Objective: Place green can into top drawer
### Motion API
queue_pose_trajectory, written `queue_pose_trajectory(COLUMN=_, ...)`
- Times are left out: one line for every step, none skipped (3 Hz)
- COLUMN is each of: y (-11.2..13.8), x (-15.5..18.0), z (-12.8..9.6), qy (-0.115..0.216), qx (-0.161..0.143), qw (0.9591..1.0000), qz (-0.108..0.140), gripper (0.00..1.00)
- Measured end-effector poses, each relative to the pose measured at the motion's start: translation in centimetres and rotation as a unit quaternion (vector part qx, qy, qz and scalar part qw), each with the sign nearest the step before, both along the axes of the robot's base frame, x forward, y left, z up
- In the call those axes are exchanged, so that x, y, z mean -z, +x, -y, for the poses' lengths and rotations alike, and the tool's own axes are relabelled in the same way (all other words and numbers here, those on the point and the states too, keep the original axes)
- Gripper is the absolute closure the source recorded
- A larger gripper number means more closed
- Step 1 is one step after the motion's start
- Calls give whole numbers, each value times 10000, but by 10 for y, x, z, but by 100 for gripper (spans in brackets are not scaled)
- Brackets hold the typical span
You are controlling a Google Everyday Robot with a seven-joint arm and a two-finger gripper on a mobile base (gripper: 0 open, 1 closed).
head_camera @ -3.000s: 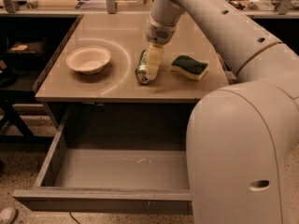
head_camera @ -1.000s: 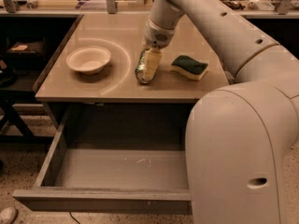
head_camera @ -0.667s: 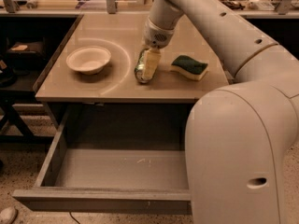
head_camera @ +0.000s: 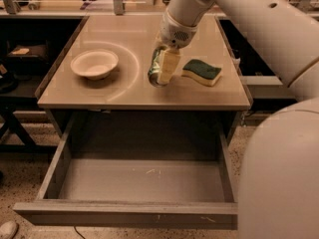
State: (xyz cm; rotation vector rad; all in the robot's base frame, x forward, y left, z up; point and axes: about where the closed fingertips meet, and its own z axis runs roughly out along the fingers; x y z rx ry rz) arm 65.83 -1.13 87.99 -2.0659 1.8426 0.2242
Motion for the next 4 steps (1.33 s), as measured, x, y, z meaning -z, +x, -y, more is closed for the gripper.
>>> queue_pose_trajectory(y=-39, x=1, z=10, qy=177, qx=39, qw=9998, qz=-85, gripper=100)
queue_pose_trajectory(y=-39, x=1, z=10, qy=177, qx=39, qw=9998, qz=-85, gripper=100)
queue_pose_trajectory(y=-56, x=8, z=7, qy=209, qx=92, qw=9996, qz=-163, gripper=100)
queue_pose_trajectory(y=-94, x=18, z=-2, qy=394, qx=292, qw=9984, qz=-287, gripper=100)
